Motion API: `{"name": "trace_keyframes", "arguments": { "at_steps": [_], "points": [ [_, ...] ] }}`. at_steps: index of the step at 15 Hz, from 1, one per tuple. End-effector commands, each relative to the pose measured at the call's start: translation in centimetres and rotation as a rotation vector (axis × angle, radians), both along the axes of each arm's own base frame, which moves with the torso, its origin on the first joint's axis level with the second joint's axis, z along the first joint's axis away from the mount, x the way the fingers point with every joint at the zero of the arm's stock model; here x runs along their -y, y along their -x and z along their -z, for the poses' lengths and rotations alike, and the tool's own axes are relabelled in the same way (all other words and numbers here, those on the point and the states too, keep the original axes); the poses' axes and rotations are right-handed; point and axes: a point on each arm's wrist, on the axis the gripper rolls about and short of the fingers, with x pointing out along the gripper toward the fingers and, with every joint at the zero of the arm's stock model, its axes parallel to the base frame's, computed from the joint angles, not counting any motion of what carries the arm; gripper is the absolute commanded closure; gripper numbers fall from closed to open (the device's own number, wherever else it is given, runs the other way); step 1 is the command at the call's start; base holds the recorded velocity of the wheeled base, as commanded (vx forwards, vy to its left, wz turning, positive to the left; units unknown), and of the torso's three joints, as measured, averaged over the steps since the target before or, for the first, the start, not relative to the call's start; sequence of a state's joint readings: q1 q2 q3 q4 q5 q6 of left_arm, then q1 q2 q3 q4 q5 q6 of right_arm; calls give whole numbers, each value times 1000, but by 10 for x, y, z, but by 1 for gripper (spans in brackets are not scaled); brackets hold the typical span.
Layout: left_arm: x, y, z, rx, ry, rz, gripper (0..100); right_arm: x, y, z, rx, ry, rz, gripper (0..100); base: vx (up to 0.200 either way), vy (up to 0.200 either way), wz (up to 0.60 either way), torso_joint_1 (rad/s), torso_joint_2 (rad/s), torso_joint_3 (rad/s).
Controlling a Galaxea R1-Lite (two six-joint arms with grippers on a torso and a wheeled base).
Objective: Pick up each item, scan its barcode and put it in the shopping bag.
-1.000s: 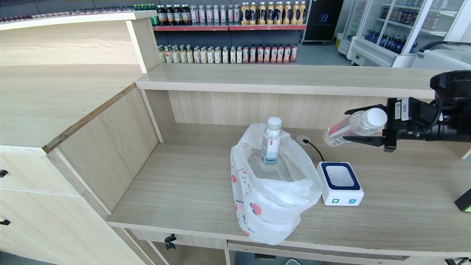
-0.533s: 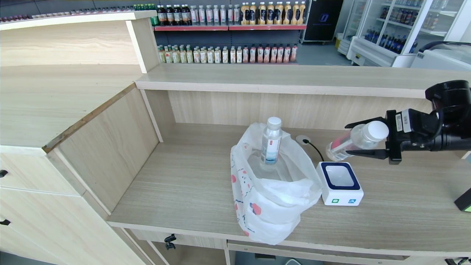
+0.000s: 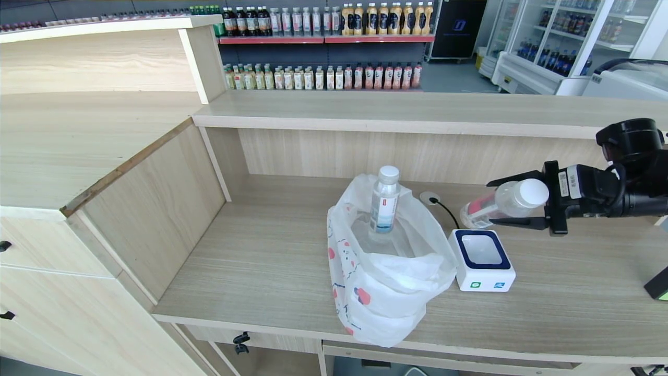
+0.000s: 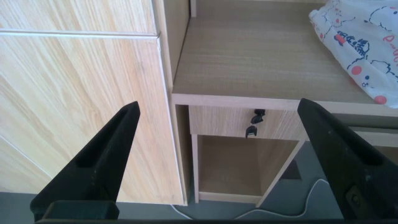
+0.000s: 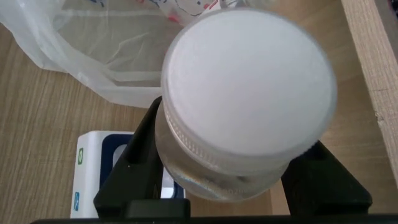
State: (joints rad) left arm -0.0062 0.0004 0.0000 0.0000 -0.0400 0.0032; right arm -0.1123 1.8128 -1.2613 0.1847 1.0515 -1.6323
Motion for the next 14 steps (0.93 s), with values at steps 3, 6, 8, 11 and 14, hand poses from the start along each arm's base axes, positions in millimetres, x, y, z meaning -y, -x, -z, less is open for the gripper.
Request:
{"name": "trace_keyframes", "arguments": {
  "at_steps": [3, 6, 8, 11, 14],
  "points": [
    [0, 0, 0, -1, 0, 0, 0, 0, 3, 3, 10, 24, -23, 100, 0, 0, 0, 0, 0, 0],
    [0, 0, 0, -1, 0, 0, 0, -1, 6, 3, 18, 40, -38, 100, 0, 0, 0, 0, 0, 0],
    [0, 0, 0, -1, 0, 0, 0, -1, 4, 2, 56, 62, -51, 100, 0, 0, 0, 0, 0, 0],
    [0, 0, 0, -1, 0, 0, 0, 0, 2, 0, 92, 80, -57, 100, 0, 0, 0, 0, 0, 0],
    [0, 0, 0, -1, 0, 0, 0, 1, 2, 0, 110, 98, -57, 100, 0, 0, 0, 0, 0, 0]
  ]
}}
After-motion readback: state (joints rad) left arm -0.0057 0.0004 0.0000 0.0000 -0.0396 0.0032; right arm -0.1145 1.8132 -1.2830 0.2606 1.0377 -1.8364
